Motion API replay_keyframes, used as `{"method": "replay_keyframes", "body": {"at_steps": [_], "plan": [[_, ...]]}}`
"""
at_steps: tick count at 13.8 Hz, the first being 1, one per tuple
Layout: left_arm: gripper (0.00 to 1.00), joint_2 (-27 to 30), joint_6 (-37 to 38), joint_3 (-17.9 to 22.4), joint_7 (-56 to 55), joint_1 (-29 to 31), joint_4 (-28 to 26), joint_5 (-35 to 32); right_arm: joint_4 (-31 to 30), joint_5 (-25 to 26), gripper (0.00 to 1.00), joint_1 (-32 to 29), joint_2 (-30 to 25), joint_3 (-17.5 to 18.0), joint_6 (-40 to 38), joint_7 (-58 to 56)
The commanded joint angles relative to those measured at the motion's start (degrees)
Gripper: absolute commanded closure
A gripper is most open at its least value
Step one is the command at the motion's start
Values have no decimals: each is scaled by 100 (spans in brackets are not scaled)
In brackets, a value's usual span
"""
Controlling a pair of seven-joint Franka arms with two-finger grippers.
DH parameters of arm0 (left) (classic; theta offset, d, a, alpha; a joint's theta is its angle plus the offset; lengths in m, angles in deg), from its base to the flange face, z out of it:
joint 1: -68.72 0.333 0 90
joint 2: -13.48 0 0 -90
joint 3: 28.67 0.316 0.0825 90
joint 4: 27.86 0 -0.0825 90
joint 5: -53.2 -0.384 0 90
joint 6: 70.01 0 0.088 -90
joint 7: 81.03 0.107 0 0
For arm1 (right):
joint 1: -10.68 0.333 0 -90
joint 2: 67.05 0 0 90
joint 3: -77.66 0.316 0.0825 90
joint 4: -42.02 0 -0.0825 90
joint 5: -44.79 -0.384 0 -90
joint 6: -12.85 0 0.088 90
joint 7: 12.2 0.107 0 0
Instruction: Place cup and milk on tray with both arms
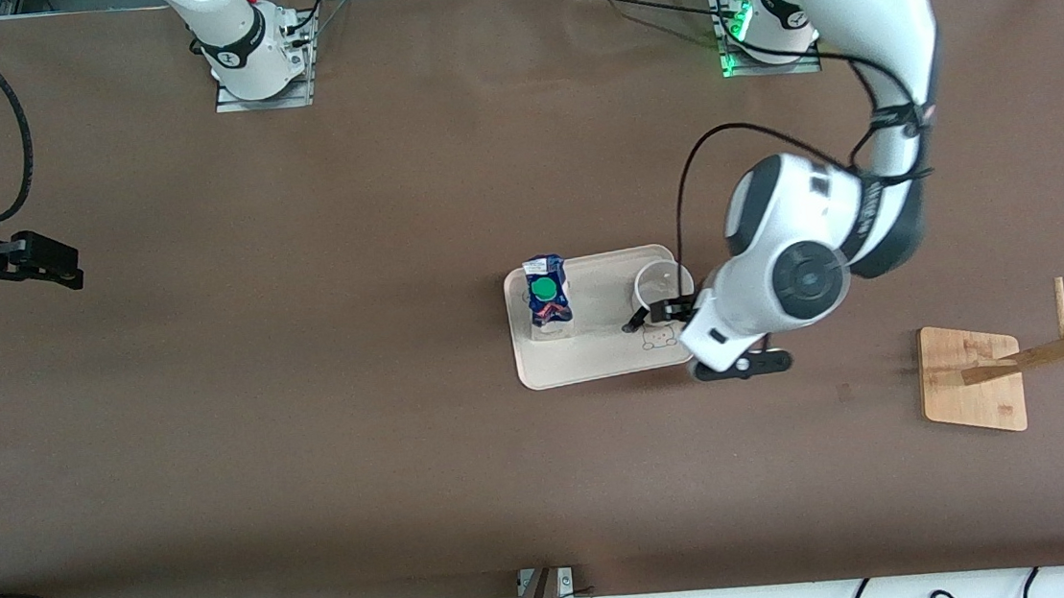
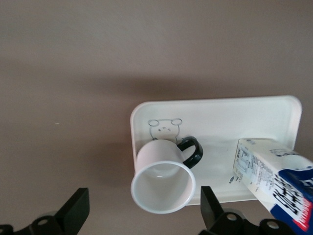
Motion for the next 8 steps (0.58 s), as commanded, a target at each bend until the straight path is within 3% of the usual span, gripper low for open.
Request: {"method": "replay_keyframes", "body": {"at_steps": [1, 8], "plan": [[0, 752, 324, 20, 1, 384, -244, 66, -610, -175, 0, -49, -429, -54, 308, 0], [0, 2526, 861, 11, 668, 1422, -1385, -171, -628, -184, 0, -49, -500, -474, 53, -105]]}}
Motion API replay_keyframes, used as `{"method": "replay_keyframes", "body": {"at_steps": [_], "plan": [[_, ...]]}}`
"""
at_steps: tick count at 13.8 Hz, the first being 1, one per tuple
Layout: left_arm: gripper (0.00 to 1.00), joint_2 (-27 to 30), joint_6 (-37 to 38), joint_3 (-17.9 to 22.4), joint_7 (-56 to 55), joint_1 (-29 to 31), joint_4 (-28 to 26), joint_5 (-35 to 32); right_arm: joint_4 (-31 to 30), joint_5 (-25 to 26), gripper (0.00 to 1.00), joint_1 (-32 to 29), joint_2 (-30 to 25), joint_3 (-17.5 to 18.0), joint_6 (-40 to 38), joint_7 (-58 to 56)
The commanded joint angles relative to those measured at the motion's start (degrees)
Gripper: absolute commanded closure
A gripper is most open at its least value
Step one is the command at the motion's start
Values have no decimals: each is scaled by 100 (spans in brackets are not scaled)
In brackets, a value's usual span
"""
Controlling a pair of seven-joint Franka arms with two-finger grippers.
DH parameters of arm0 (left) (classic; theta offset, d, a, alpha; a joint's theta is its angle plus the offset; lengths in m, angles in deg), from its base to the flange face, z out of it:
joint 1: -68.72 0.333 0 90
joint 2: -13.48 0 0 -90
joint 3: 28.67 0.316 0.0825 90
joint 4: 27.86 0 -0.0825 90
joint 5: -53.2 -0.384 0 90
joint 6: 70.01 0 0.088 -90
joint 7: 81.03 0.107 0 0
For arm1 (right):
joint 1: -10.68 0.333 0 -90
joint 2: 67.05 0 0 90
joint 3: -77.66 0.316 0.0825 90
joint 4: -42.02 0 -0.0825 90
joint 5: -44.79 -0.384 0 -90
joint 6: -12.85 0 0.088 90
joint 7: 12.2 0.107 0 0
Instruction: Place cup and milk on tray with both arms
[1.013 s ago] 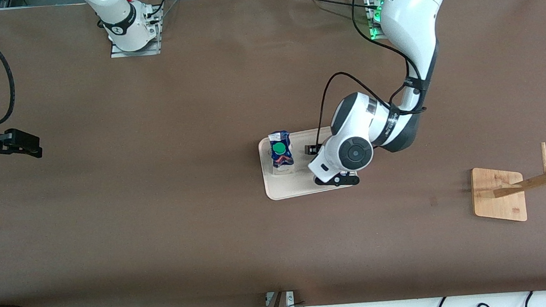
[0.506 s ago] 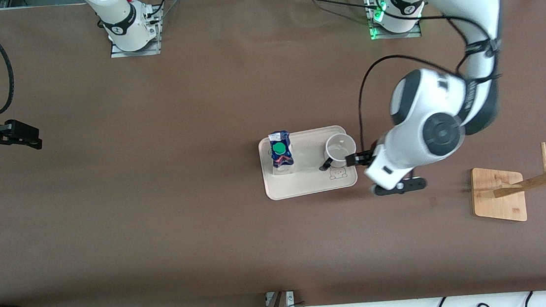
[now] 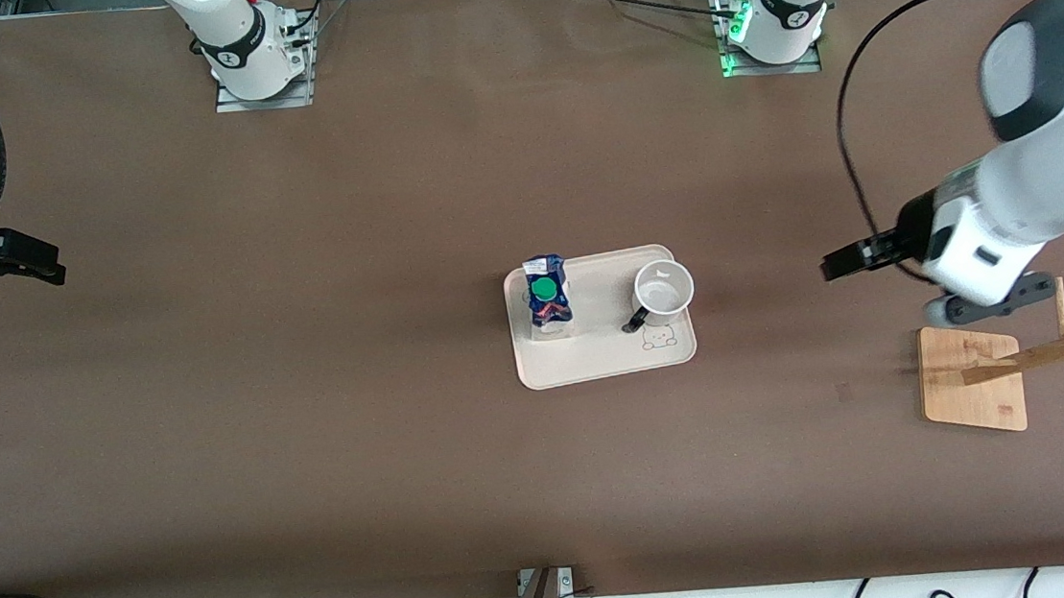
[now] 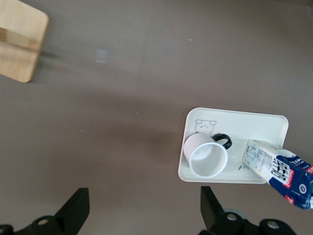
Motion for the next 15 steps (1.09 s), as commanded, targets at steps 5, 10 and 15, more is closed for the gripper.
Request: {"method": "replay_keyframes", "body": {"at_steps": [5, 10, 15], "plan": [[0, 1737, -11, -155, 438, 204, -1366, -1292, -66, -80, 0, -59, -131, -195, -107, -800], [0, 1764, -47, -128, 377, 230, -1358, -1284, -65, -80, 0, -50, -123, -195, -212, -791], [0, 1764, -187, -120, 350, 230, -1358, -1284, -65, -115, 0, -68, -131, -195, -221, -791]]}}
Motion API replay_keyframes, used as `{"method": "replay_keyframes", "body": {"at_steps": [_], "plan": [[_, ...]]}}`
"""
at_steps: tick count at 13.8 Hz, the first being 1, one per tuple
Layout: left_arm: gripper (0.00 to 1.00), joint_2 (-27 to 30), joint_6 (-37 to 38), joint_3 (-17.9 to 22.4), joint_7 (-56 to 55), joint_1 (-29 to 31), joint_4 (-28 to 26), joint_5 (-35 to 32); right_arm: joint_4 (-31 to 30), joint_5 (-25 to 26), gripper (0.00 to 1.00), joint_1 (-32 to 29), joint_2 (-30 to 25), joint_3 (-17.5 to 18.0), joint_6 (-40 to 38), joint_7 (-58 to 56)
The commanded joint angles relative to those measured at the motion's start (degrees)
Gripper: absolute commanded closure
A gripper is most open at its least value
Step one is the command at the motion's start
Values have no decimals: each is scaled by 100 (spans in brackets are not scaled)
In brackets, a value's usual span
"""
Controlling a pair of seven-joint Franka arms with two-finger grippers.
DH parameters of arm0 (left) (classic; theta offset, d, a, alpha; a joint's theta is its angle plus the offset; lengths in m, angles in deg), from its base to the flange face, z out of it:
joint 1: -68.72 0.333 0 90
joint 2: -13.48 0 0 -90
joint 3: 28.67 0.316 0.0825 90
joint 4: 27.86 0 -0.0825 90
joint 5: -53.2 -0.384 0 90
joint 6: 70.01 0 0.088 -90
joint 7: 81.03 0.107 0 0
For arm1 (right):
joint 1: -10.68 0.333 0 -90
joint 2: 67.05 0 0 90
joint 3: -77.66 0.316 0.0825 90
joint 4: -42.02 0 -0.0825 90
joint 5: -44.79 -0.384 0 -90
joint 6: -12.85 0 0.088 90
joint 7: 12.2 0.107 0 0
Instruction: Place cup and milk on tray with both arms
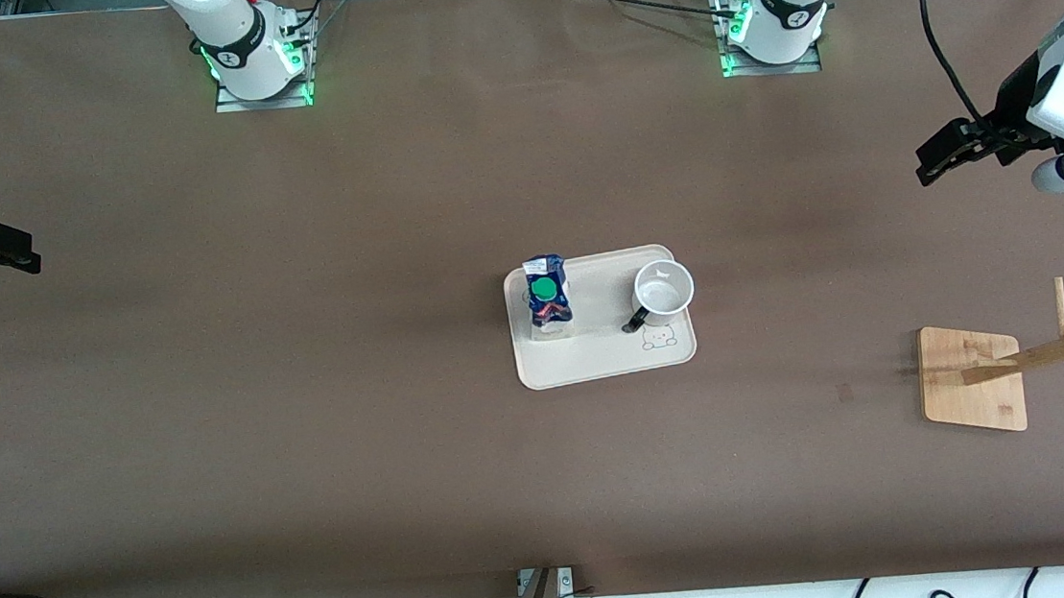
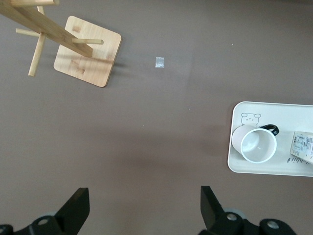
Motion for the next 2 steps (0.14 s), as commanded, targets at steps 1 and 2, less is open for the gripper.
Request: {"method": "replay_keyframes", "body": {"at_steps": [1, 2], "plan": [[0, 93, -86, -6, 40, 87, -98, -118, -58, -124, 0, -62, -94, 5, -54, -93], [0, 93, -95, -6, 49, 131, -98, -83, -58, -185, 0, -62, -85, 4, -45, -84]]}}
